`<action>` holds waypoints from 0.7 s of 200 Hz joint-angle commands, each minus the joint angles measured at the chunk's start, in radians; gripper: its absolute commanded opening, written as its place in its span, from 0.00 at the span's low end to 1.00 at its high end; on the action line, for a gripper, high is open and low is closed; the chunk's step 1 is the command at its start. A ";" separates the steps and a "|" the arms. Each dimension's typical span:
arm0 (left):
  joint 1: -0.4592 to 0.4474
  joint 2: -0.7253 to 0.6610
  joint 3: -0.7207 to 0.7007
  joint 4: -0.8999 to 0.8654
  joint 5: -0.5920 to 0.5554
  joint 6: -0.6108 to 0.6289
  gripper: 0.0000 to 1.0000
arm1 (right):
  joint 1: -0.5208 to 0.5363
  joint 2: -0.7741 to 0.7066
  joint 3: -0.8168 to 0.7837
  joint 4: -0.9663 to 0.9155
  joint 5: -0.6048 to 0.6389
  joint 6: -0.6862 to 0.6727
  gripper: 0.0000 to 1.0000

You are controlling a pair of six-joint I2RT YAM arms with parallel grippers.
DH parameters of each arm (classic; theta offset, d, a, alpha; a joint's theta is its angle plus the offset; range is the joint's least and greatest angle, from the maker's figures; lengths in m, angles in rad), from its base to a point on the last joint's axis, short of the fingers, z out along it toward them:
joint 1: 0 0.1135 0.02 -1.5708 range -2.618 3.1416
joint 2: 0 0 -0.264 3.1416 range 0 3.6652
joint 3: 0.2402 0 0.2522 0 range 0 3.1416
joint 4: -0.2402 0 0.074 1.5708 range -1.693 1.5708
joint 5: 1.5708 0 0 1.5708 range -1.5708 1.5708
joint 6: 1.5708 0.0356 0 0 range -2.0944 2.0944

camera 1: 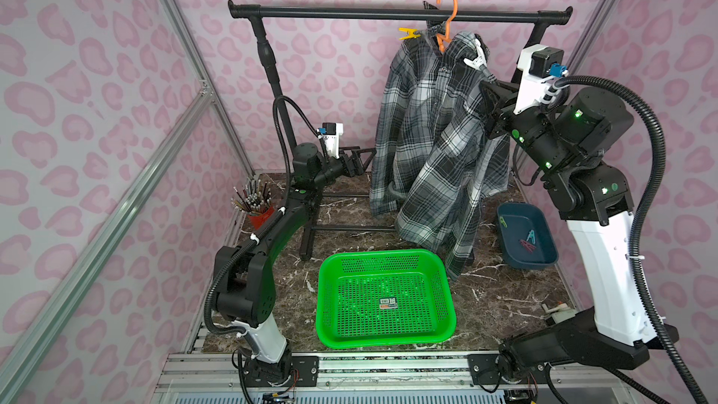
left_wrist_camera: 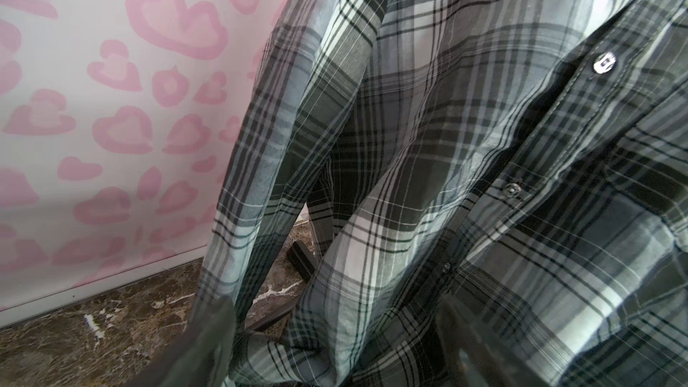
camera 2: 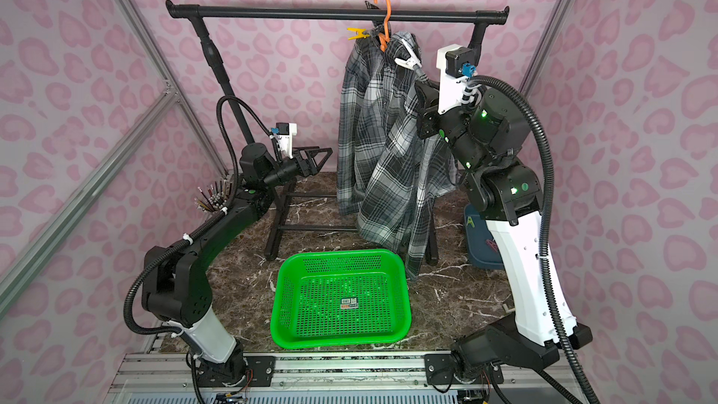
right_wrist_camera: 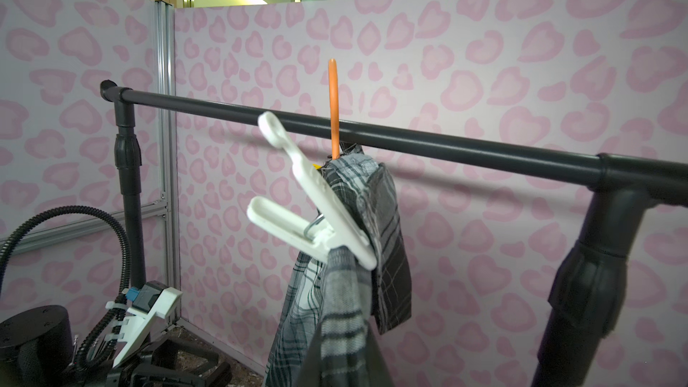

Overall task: Remove the clothespins securing long-sleeve shirts to the hanger
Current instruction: Pick up the hanger from the clothesline.

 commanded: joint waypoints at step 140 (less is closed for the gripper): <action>-0.004 0.126 0.165 0.050 -0.089 -0.045 0.88 | 0.011 -0.045 -0.090 0.062 -0.077 0.014 0.00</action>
